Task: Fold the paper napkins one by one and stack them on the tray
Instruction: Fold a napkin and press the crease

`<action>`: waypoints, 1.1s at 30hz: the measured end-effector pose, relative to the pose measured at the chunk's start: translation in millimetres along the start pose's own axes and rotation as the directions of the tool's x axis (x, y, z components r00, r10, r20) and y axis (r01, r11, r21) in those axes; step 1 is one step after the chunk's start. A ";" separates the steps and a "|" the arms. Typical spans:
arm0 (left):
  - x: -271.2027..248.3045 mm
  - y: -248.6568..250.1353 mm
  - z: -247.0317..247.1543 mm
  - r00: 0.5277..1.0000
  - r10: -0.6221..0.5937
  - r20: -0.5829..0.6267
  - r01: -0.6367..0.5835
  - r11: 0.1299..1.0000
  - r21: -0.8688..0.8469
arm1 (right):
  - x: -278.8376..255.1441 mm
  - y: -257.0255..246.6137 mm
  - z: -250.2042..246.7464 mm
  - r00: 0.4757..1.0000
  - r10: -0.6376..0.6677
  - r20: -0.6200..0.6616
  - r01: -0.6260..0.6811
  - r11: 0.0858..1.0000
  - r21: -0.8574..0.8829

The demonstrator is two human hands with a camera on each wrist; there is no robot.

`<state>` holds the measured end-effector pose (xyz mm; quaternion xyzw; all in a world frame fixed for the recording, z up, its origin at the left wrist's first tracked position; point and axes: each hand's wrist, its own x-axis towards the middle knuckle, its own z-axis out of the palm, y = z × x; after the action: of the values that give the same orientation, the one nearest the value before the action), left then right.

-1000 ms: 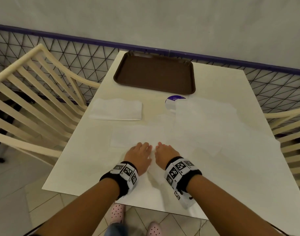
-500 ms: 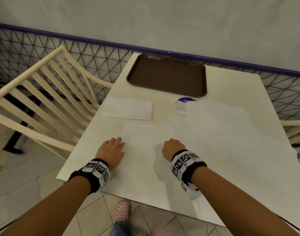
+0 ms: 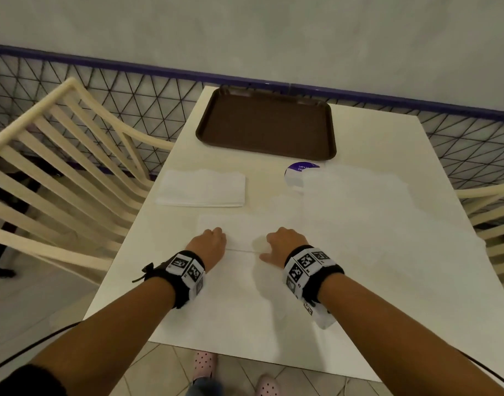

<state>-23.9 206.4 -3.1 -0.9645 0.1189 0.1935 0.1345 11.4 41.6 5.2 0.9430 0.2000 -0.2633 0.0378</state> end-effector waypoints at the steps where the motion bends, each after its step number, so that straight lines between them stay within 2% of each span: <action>1: 0.1 -1.2 -1.6 0.998 0.038 0.059 -0.037 0.999 -0.005 | -0.1 0.3 1.8 0.999 -0.022 -0.030 0.021 0.999 -0.045; 2: 2.3 -4.8 2.3 0.993 0.071 0.095 -0.072 0.997 0.008 | -0.5 -0.2 5.0 0.997 -0.046 -0.060 0.040 0.994 -0.100; 5: 3.2 -23.6 -4.8 0.991 0.134 0.006 -0.134 0.991 0.002 | 2.6 -1.3 9.1 0.973 -0.130 -0.190 0.078 0.963 -0.258; 8: 12.0 -50.7 -20.2 0.986 0.145 -0.082 -0.146 0.989 -0.007 | 9.6 1.0 -12.7 0.922 -0.144 -0.358 0.057 0.968 -0.242; 11: 24.4 -84.3 -45.7 0.975 0.145 -0.168 -0.148 0.989 -0.007 | 11.4 -2.4 -57.5 0.934 -0.135 -0.330 0.078 0.980 -0.181; 13: 33.2 -109.8 -62.1 0.970 0.095 -0.224 -0.109 0.993 -0.051 | 20.3 -4.7 -85.5 0.918 -0.120 -0.379 0.051 0.981 -0.187; 17: 44.8 -157.5 -83.8 0.957 0.023 -0.288 -0.013 0.999 0.036 | 48.8 -20.0 -121.9 0.890 -0.056 -0.452 0.000 0.992 -0.124; 22: 48.8 -190.9 -63.1 0.933 0.009 -0.359 -0.017 1.000 -0.018 | 76.5 -40.0 -124.2 0.911 -0.004 -0.412 0.001 1.000 -0.007; 28: 56.7 -182.3 6.1 0.982 0.076 -0.172 -0.083 0.996 -0.031 | 89.5 -59.7 -76.6 0.955 -0.046 -0.293 0.051 0.999 0.012; 29: 59.3 -179.3 17.7 0.973 0.108 -0.202 -0.114 0.993 -0.017 | 90.2 -61.4 -68.9 0.965 -0.055 -0.258 0.061 0.998 0.014; 31: 65.3 -178.9 38.5 0.922 0.198 -0.332 -0.204 0.979 0.016 | 91.4 -64.2 -56.6 0.981 -0.061 -0.183 0.066 0.997 0.025; 33: 69.7 -181.4 57.2 0.890 0.213 -0.403 -0.217 0.976 0.038 | 92.9 -65.3 -47.6 0.986 -0.070 -0.152 0.075 0.997 0.030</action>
<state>70.1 381.2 -43.5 -0.9650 0.2493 0.0037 0.0810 81.0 143.2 0.8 0.9528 0.2317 -0.1960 -0.0037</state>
